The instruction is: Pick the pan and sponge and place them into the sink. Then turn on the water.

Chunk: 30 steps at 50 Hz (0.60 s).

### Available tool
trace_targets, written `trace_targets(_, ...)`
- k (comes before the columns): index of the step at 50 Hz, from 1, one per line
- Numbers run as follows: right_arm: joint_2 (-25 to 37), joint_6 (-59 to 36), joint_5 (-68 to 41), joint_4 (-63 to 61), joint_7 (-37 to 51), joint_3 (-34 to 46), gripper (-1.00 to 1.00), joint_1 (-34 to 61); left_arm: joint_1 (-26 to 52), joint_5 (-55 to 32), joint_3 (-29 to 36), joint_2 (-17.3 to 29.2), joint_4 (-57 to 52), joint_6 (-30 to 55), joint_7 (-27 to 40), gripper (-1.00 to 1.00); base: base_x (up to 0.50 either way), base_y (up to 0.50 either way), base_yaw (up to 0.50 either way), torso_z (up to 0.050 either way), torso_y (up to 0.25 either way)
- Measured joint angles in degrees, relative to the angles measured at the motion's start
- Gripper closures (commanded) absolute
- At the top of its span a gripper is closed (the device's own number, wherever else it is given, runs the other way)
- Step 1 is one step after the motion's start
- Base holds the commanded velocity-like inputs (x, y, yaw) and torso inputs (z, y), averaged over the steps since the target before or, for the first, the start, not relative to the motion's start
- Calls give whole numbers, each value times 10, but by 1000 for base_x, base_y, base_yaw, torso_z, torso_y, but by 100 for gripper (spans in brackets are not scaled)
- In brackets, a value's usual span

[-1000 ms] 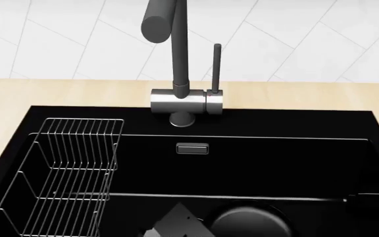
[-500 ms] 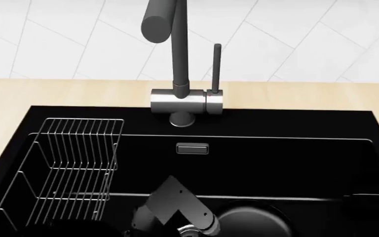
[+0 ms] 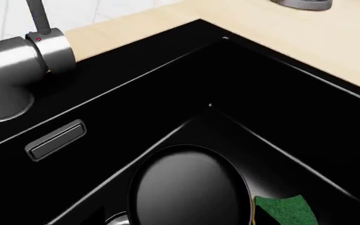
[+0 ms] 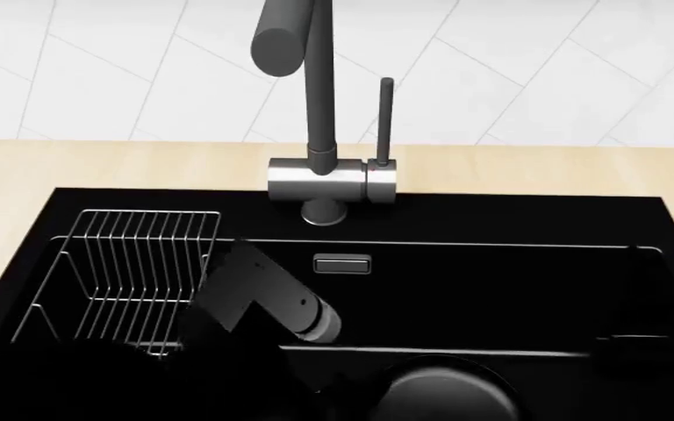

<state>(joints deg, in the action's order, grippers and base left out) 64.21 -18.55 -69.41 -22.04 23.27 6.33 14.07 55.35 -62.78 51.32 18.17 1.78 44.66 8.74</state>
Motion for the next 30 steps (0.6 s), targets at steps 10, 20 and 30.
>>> trace_targets(10,-17,-13,11,9,-5,19,-100,30,4,-14,-31,34,-24,-12,4,-100,0,0,0,0,0)
trace_targets(20,-31,-22,22,16,-10,34,-100,56,3,-23,-60,67,-39,-27,13,-100,0,0,0,0,0)
trace_targets(30,-47,-26,33,22,-17,46,-100,79,-3,-18,-95,95,-41,-60,30,-100,0,0,0,0,0)
